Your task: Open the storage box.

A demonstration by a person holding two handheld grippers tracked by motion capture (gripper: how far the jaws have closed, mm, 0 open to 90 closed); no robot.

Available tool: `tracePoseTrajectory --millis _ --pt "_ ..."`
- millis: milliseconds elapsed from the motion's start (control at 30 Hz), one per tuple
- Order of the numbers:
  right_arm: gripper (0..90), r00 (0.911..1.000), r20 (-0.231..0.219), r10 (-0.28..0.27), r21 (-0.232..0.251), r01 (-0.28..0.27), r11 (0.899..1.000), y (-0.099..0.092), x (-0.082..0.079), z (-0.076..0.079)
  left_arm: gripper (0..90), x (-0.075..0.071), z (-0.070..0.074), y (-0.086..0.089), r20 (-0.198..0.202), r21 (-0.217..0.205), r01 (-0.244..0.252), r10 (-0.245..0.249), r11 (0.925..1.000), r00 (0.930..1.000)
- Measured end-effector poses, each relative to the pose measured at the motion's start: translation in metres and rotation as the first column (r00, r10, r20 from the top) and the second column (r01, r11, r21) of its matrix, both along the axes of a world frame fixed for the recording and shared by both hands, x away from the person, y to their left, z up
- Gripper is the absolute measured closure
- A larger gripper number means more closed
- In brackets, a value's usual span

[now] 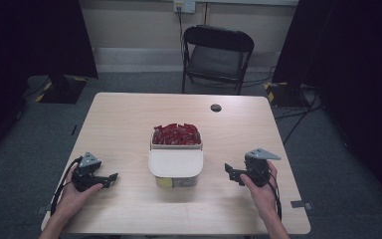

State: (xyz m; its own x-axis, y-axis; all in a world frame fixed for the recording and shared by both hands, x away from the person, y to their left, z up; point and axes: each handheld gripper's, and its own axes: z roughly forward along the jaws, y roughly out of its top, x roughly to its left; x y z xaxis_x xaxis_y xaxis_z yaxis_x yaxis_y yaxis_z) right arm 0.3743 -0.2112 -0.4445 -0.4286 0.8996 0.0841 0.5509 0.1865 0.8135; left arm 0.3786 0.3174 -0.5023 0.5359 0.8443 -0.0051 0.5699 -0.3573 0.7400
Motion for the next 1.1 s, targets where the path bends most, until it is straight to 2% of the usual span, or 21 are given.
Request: tracePoseTrajectory --millis 267,300,600,733,1100 --pt "14.2 0.999 0.021 0.04 0.01 -0.04 0.999 0.013 -0.007 0.008 14.6 0.0 0.0 0.0 0.0 0.0 0.0 0.0 1.0 1.0" --pt "14.3 0.9979 0.027 0.06 0.015 -0.06 0.998 0.016 -0.009 0.011 14.6 0.0 0.0 0.0 0.0 0.0 0.0 0.0 1.0 1.0" --pt "14.4 0.9933 0.032 0.111 0.035 -0.112 0.993 0.028 -0.017 0.019 14.6 0.0 0.0 0.0 0.0 0.0 0.0 0.0 1.0 1.0" --pt "14.1 0.9862 0.045 0.16 0.049 -0.162 0.986 0.039 -0.023 0.022 14.6 0.0 0.0 0.0 0.0 0.0 0.0 0.0 1.0 1.0" --pt "14.1 0.9714 0.031 0.236 0.049 -0.237 0.97 0.059 -0.031 0.02 14.6 0.0 0.0 0.0 0.0 0.0 0.0 0.0 1.0 1.0"
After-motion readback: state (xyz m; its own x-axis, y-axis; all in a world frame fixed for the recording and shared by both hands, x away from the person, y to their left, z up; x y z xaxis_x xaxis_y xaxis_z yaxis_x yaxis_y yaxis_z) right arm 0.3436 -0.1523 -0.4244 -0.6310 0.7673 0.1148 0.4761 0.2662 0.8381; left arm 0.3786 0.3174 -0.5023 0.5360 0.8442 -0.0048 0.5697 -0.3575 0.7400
